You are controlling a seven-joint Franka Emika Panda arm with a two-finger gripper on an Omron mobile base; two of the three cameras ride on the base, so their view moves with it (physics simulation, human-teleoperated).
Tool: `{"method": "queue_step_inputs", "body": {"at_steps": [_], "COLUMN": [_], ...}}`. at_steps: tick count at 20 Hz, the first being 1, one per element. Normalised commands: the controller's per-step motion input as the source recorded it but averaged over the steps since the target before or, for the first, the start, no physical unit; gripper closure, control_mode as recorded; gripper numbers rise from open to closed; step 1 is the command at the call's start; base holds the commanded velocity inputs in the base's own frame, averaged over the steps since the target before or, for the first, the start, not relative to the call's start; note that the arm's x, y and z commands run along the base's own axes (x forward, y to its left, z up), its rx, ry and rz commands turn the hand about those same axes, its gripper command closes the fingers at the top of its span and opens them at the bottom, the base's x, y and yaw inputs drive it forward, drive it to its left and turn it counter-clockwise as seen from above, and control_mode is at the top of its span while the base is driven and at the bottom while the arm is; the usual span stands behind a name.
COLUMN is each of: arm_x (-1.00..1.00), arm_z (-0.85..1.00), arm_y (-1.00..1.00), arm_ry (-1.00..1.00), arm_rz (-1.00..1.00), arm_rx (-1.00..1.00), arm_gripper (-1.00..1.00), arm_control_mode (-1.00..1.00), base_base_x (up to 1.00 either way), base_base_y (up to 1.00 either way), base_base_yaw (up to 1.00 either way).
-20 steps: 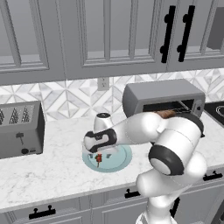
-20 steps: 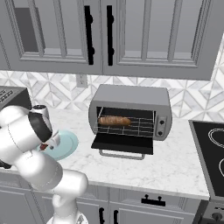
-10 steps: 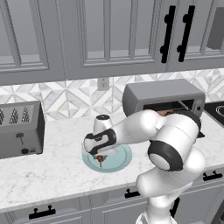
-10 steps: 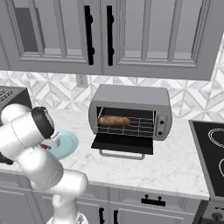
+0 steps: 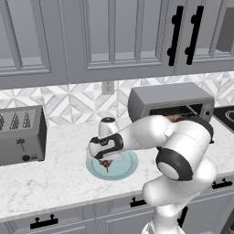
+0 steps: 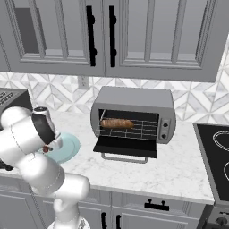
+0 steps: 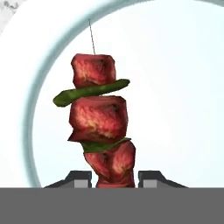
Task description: Pick up the kebab skewer and baguette bread, and place them inside the toaster oven. Close the toaster oven door and start by setting the timer.
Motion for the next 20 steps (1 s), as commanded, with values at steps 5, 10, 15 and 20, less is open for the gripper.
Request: {"method": "queue_step_inputs", "body": {"at_steps": [5,10,15,20], "arm_x": [-0.4,-0.51,-0.11,-0.08], "arm_z": [0.48,0.5,0.76,0.83], "arm_y": [-0.57,-0.74,-0.77,-0.8], "arm_ry": [-0.08,-0.07,-0.01,0.0], "arm_rz": [-0.08,-0.18,-0.28,-0.32], "arm_rx": [0.0,0.02,0.04,0.05], "arm_gripper": [1.0,1.0,1.0,1.0], "arm_control_mode": [-1.0,-1.0,-1.0,-1.0], "base_base_x": [0.0,0.0,0.0,0.0], "base_base_y": [0.0,0.0,0.0,0.0], "base_base_yaw": [0.0,0.0,0.0,0.0]}}
